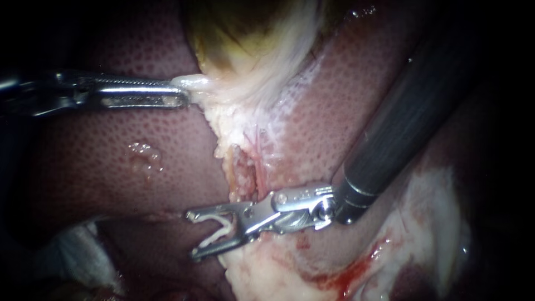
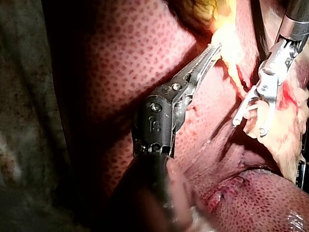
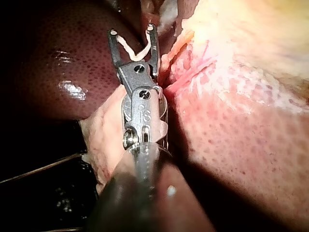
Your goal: Clipping first clip left tube
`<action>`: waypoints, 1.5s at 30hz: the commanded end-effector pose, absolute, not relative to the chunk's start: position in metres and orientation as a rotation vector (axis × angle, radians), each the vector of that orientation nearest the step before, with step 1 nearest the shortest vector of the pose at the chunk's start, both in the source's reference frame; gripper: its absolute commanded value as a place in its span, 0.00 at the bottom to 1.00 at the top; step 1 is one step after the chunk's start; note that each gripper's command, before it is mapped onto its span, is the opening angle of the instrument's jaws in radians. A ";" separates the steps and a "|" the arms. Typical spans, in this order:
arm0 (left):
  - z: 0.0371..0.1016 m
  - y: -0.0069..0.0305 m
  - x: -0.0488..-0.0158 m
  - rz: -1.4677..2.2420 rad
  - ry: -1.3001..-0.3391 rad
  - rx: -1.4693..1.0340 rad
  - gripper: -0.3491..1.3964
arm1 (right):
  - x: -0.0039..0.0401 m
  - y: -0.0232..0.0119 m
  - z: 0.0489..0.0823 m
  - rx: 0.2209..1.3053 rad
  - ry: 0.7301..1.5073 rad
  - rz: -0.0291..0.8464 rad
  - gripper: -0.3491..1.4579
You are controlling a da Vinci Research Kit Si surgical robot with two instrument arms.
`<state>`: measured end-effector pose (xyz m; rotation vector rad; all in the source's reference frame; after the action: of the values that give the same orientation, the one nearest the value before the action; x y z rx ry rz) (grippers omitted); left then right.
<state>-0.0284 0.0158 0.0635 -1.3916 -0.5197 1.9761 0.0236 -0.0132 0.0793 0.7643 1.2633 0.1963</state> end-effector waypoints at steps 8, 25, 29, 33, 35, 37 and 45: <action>0.0635 0.0158 -0.0284 1.976 -0.520 -1.392 0.00 | 0.0235 -0.0132 0.0793 0.765 1.263 0.196 0.46; 0.0632 0.0158 -0.0277 1.976 -0.525 -1.394 0.00 | 0.0183 -0.0105 0.0766 0.788 1.252 0.195 0.45; 0.0631 0.0158 -0.0276 1.976 -0.527 -1.394 0.00 | 0.0160 -0.0086 0.0753 0.779 1.250 0.221 0.45; 0.0630 0.0158 -0.0275 1.976 -0.527 -1.394 0.00 | 0.0141 -0.0072 0.0747 0.768 1.247 0.242 0.45; 0.0630 0.0158 -0.0275 1.976 -0.527 -1.394 0.00 | 0.0135 -0.0068 0.0747 0.771 1.244 0.254 0.45; 0.0630 0.0158 -0.0275 1.976 -0.527 -1.394 0.00 | 0.0131 -0.0066 0.0750 0.769 1.240 0.255 0.45; 0.0628 0.0157 -0.0275 1.976 -0.527 -1.393 0.00 | 0.0135 -0.0070 0.0763 0.754 1.232 0.256 0.45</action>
<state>-0.0275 0.0157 0.0628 -1.3936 -0.5281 1.9757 0.0137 -0.0070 0.0765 0.7515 1.2324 0.2561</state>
